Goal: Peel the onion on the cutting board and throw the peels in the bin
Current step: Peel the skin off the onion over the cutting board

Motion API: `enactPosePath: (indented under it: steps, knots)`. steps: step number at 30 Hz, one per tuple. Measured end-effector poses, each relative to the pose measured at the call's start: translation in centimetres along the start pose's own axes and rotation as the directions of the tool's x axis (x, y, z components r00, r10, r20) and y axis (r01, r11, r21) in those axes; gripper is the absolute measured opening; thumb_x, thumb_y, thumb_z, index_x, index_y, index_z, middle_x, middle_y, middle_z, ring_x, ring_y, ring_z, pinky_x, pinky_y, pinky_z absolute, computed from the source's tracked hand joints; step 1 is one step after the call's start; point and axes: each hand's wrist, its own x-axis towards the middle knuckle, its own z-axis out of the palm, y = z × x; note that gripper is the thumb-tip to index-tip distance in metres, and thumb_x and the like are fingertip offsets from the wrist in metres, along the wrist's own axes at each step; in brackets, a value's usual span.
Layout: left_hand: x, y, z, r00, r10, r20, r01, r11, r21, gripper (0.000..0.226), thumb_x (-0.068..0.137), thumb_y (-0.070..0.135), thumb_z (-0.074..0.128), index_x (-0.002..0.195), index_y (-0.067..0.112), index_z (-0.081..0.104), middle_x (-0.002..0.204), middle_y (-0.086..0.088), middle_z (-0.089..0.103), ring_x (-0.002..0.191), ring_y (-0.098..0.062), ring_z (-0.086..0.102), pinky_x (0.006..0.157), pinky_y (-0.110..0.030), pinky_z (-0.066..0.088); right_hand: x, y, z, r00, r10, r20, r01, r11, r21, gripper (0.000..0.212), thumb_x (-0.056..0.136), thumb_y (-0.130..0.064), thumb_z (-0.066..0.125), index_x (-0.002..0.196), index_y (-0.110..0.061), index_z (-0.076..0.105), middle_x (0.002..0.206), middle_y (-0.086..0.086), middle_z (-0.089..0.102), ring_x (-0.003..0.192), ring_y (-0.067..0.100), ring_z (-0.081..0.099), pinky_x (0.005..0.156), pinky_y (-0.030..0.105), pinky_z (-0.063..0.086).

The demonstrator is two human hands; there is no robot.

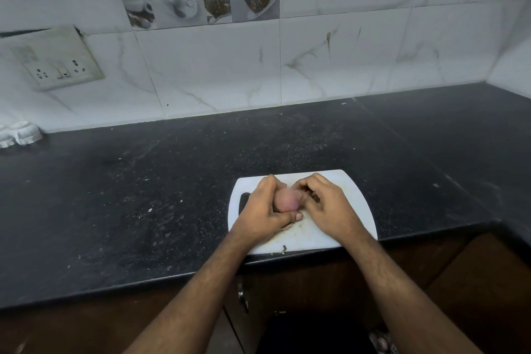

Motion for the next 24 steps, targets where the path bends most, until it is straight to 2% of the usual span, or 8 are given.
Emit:
enactPosePath:
  steps: [2, 5, 8, 12, 16, 21, 24]
  knots:
    - [-0.04, 0.09, 0.02, 1.000, -0.022, -0.001, 0.022, 1.000, -0.011, 0.058, 0.071, 0.034, 0.098, 0.105, 0.025, 0.051, 0.109, -0.001, 0.063, 0.094, -0.010, 0.060, 0.073, -0.013, 0.047, 0.02, -0.07, -0.12, 1.000, 0.026, -0.017, -0.025, 0.998, 0.059, 0.007, 0.094, -0.019, 0.072, 0.100, -0.017, 0.072, 0.097, -0.012, 0.067, 0.094, 0.005, 0.065, 0.080, 0.015, 0.051]
    - [-0.05, 0.38, 0.05, 0.999, -0.043, -0.008, 0.043, 0.999, 0.007, 0.060, 0.069, 0.036, 0.100, 0.102, 0.024, 0.051, 0.108, -0.001, 0.063, 0.092, -0.008, 0.060, 0.071, -0.011, 0.046, 0.05, -0.14, -0.13, 0.997, 0.066, -0.041, -0.062, 0.995, 0.081, 0.004, 0.091, -0.019, 0.076, 0.091, -0.018, 0.072, 0.090, -0.012, 0.069, 0.086, 0.006, 0.066, 0.076, 0.020, 0.053]
    - [-0.10, 0.42, 0.08, 0.999, -0.051, -0.007, 0.051, 0.999, 0.003, 0.061, 0.068, 0.038, 0.100, 0.100, 0.022, 0.051, 0.106, -0.002, 0.065, 0.089, -0.008, 0.060, 0.070, -0.012, 0.047, 0.14, -0.02, 0.08, 0.998, 0.066, -0.013, -0.066, 0.997, -0.035, 0.005, 0.096, -0.025, 0.069, 0.092, -0.022, 0.068, 0.090, -0.013, 0.066, 0.085, 0.005, 0.062, 0.076, 0.023, 0.051]
    - [-0.08, 0.41, 0.23, 0.999, -0.044, -0.010, 0.044, 0.999, 0.030, 0.062, 0.067, 0.041, 0.099, 0.098, 0.021, 0.050, 0.103, -0.003, 0.066, 0.088, -0.009, 0.058, 0.071, -0.013, 0.047, 0.07, 0.01, 0.36, 0.998, -0.004, 0.057, 0.014, 0.985, -0.172, 0.012, 0.103, -0.030, 0.053, 0.094, -0.025, 0.057, 0.092, -0.014, 0.056, 0.088, 0.006, 0.053, 0.078, 0.027, 0.046]
    - [-0.06, 0.60, 0.19, 0.999, -0.038, -0.009, 0.039, 0.998, 0.055, 0.060, 0.067, 0.043, 0.099, 0.094, 0.026, 0.048, 0.099, 0.000, 0.065, 0.084, -0.007, 0.057, 0.069, -0.014, 0.046, 0.15, -0.26, 0.38, 0.993, -0.005, 0.118, 0.035, 0.967, -0.253, 0.015, 0.107, -0.033, 0.043, 0.098, -0.024, 0.051, 0.098, -0.008, 0.054, 0.091, 0.012, 0.050, 0.078, 0.030, 0.045]
    - [-0.06, 0.66, 0.23, 0.996, -0.079, -0.038, 0.080, 0.996, 0.029, 0.055, 0.073, 0.040, 0.096, 0.087, 0.030, 0.043, 0.088, 0.004, 0.067, 0.074, -0.001, 0.056, 0.063, -0.017, 0.047, -0.01, -0.69, 0.23, 0.994, 0.000, 0.109, 0.028, 0.967, -0.253, 0.008, 0.099, -0.023, 0.052, 0.092, -0.021, 0.050, 0.091, -0.006, 0.055, 0.084, 0.013, 0.050, 0.071, 0.029, 0.041]
    - [-0.06, 0.99, 0.07, 0.994, -0.085, -0.062, 0.088, 0.995, 0.056, 0.057, 0.075, 0.031, 0.095, 0.082, 0.033, 0.038, 0.078, 0.012, 0.054, 0.070, 0.010, 0.054, 0.060, -0.012, 0.043, -0.12, -0.69, 0.10, 0.996, 0.002, 0.092, 0.017, 0.979, -0.204, 0.008, 0.098, -0.021, 0.054, 0.090, -0.021, 0.050, 0.090, -0.010, 0.053, 0.084, 0.009, 0.050, 0.069, 0.023, 0.040]
